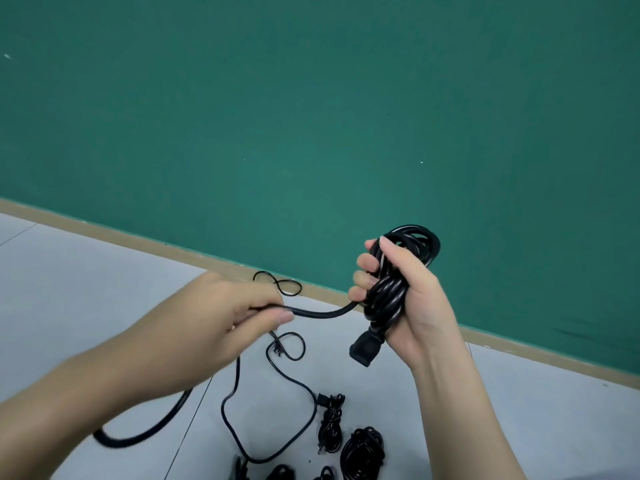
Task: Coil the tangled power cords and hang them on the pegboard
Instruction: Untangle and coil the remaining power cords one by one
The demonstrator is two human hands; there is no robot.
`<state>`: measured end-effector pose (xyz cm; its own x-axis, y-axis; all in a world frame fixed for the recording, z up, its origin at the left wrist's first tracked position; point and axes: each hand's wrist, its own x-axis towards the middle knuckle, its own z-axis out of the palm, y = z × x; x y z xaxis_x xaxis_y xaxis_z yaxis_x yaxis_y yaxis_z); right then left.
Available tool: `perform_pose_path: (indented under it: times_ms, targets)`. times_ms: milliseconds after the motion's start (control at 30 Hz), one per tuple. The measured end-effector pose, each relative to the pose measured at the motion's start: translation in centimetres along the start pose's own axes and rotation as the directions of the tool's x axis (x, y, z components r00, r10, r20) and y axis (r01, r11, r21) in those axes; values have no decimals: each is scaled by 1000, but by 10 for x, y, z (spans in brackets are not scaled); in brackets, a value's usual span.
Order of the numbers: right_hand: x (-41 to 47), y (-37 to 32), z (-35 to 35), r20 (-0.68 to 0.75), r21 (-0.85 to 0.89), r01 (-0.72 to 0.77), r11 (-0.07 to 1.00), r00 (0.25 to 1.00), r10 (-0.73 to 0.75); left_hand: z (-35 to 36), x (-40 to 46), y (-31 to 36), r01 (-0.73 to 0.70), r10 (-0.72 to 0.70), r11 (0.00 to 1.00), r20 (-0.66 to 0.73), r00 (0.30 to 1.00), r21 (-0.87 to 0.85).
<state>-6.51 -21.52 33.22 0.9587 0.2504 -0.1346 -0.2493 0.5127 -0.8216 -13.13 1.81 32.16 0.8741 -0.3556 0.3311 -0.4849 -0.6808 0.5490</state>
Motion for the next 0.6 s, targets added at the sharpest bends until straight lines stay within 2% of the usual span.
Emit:
perform_pose_path:
  times_ms: [67, 133, 233, 333, 433, 500, 533, 600]
  targets:
    - [-2, 5, 0, 92, -118, -35, 992, 995, 46, -6, 2, -2, -46, 45, 999, -61, 997, -4]
    - [-5, 11, 2, 155, -338, -19, 941, 985, 76, -8, 6, -2, -47, 43, 997, -75, 996, -54]
    - [-11, 22, 17, 257, -662, 57, 748, 954, 155, -8, 8, 1, -7, 2, 982, -25, 1000, -190]
    - [-21, 36, 35, 365, -769, 131, 625, 893, 262, -14, 12, 4, 122, -104, 923, 68, 992, -364]
    - [-27, 50, 38, 266, -823, 65, 565, 922, 281, -15, 16, 0, 205, -169, 900, 125, 978, -384]
    - [-30, 54, 34, 240, -819, 7, 573, 912, 332, -16, 20, -1, 210, -177, 919, 126, 976, -335]
    - [-31, 52, 32, 248, -776, -43, 630, 897, 367, -18, 21, -3, 200, -175, 929, 106, 979, -310]
    - [-33, 45, 25, 316, -582, -173, 794, 852, 417, -24, 25, -5, 186, -175, 944, 61, 983, -273]
